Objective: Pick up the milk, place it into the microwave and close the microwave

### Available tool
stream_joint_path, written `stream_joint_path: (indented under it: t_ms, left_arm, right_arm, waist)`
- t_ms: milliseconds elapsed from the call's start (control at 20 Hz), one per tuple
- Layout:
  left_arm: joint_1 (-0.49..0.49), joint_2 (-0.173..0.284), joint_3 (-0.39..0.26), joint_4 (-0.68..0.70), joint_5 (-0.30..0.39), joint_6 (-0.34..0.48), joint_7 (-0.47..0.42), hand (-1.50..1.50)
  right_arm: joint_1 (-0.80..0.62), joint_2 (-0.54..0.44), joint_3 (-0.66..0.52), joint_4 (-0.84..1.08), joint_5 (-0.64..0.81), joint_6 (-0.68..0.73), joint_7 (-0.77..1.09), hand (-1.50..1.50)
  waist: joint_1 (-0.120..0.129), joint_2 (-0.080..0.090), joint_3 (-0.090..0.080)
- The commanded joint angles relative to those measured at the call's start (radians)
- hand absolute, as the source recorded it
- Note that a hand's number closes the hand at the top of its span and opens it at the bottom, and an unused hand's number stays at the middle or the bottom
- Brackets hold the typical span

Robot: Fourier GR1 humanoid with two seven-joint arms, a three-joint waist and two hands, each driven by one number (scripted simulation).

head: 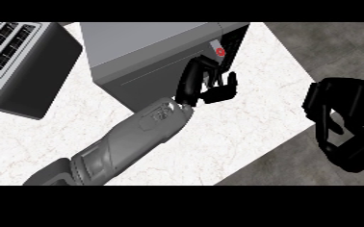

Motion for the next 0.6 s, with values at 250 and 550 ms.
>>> stream_joint_path:
  t_ms: [250,550]
  left_arm:
    - [-0.067,-0.059,0.120,0.050,0.045,0.124,-0.038,1.50]
    - [0.010,-0.062,0.246,-0.030,0.247,-0.007,0.056,1.50]
  right_arm:
    - [0.027,-0.002,0.013,-0.053,-0.015,0.034,-0.013,1.50]
    - [0.097,-0.007,0.135,-0.104,-0.030,0.080,0.062,1.50]
  waist:
    - [0.019,0.000,-0.005]
    - [0.050,0.034,-0.020]
